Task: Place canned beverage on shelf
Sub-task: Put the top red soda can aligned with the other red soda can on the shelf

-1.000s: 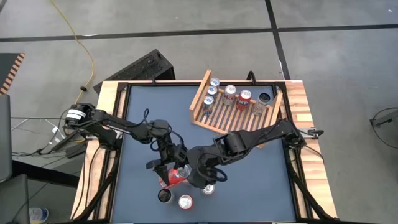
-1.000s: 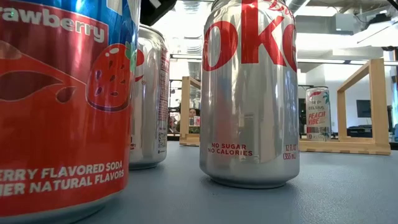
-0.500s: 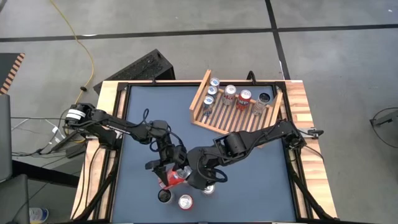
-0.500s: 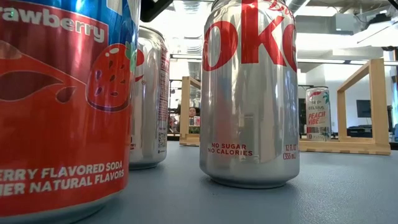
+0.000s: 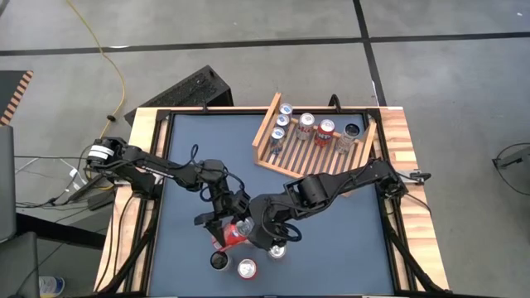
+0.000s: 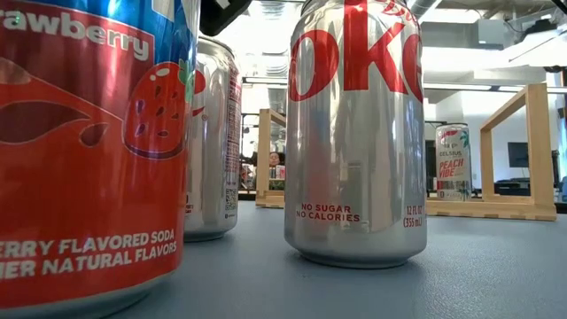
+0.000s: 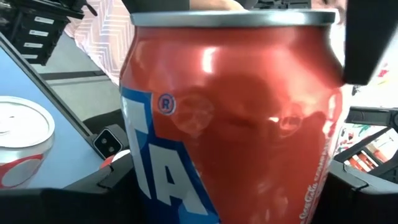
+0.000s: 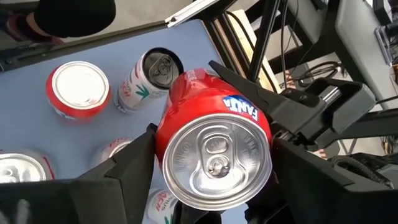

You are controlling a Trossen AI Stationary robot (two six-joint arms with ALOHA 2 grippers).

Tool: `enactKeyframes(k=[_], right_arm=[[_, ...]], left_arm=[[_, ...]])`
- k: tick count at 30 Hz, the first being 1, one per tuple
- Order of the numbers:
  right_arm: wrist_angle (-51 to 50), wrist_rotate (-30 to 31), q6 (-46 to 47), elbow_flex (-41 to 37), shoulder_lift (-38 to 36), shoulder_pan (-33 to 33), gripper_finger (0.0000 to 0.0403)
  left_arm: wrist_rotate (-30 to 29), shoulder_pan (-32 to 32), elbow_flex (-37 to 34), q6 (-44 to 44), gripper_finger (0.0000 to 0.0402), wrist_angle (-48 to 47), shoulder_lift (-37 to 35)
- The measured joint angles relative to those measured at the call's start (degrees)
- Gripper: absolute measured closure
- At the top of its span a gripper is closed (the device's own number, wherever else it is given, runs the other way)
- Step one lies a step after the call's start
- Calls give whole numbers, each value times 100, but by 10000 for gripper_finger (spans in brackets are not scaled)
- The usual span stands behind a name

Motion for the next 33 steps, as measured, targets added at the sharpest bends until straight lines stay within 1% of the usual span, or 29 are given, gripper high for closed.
enactKeyframes(k=[6,9,22,28,33], right_arm=[[16,53,0,0,0,2,47],[35,72,4,0,0,2,35],[129,-37,136,0,2,0,34],[122,-35,127,3,2,30,35],[180,-42,96,4,7,79,35]], left_arm=[[-42,0,0,1,109,15,1],[-45,0,0,1,109,42,1],[121,9,4,-60,109,81,1],[321,39,4,-518,109,319,1],[379,46,7,-524,109,333,1]])
